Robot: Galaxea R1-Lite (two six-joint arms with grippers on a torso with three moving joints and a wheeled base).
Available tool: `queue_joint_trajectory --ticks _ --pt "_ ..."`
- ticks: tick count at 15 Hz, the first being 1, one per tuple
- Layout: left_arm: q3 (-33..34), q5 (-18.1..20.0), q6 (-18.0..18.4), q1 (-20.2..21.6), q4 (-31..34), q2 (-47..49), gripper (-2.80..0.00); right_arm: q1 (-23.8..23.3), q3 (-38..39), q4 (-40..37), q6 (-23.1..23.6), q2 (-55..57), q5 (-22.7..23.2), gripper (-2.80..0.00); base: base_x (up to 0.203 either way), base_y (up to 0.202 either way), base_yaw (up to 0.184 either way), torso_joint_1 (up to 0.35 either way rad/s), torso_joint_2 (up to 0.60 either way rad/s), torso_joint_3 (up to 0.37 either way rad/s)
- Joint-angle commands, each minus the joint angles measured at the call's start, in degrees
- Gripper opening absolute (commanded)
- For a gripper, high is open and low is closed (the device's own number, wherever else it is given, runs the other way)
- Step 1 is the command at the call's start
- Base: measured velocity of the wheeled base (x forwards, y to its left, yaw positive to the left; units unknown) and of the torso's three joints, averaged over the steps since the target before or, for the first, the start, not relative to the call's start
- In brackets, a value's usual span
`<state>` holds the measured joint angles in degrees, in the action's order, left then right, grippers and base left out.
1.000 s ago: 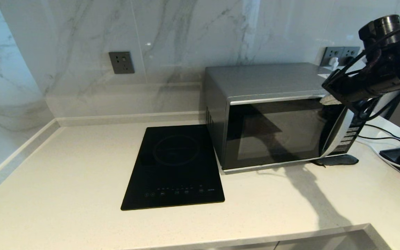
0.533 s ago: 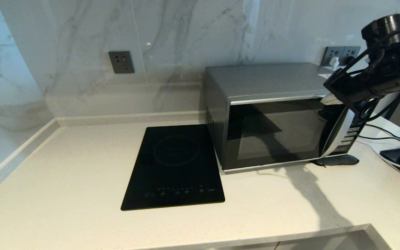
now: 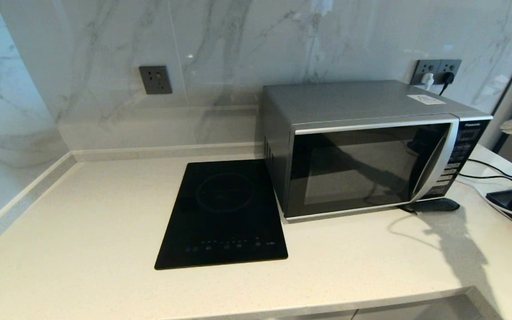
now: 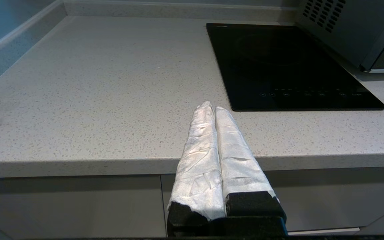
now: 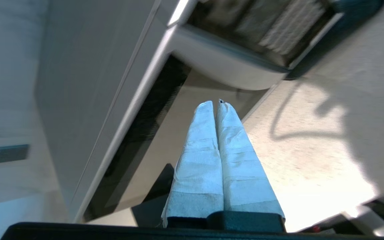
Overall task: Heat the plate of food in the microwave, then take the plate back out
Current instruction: Open the microwave oven
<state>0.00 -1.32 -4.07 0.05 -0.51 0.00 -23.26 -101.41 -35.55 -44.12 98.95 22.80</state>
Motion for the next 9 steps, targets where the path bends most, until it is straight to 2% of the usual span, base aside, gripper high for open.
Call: queue_joint_trajectory --ticks 1,2,4,7,9 --pt "0.0 0.0 -0.06 0.04 -0.02 0.09 -2.8 -10.62 2.44 -0.24 2.4 0.14 14.43 -2.8 0.0 0.0 0.0 0.0 0.0 0.0" --pt "0.0 0.0 -0.06 0.04 -0.02 0.09 -2.8 -13.93 2.94 -0.23 3.98 1.83 19.99 -2.8 0.0 0.0 0.0 0.0 0.0 0.0" --pt "0.0 0.0 -0.06 0.04 -0.02 0.09 -2.8 -18.12 3.33 -0.23 7.84 6.56 26.84 -2.8 0.0 0.0 0.0 0.0 0.0 0.0" --pt "0.0 0.0 -0.06 0.04 -0.02 0.09 -2.8 -20.09 3.1 -0.22 13.85 12.88 29.59 -2.8 0.0 0.0 0.0 0.0 0.0 0.0" --pt "0.0 0.0 -0.06 0.04 -0.02 0.09 -2.8 -20.09 2.72 0.13 15.65 16.65 29.85 -2.8 0.0 0.0 0.0 0.0 0.0 0.0"
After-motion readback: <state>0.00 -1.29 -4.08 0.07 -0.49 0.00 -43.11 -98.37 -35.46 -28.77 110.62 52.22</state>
